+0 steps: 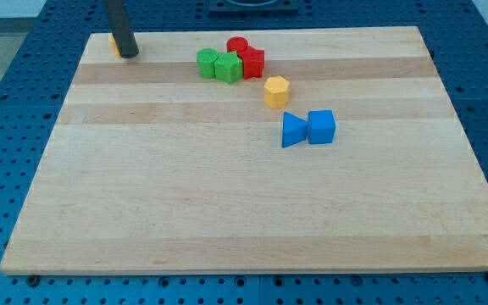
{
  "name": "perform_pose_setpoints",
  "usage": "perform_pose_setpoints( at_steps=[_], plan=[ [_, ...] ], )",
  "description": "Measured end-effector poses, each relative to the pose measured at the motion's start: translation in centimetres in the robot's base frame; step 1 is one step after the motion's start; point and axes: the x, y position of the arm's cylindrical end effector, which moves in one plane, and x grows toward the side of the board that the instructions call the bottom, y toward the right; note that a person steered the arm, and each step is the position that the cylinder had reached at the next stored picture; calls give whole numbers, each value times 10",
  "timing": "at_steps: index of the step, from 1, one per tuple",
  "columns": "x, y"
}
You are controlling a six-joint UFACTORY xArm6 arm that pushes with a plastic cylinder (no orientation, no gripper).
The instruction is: Move the yellow hexagon towards group of blocks
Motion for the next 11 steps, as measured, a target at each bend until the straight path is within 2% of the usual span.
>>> perform_pose_setpoints(
  at_steps=[2, 5, 8, 10, 11],
  plan=[
    [60, 16],
    [160, 140],
    [163, 253],
    [128, 284],
    [125, 283]
  ],
)
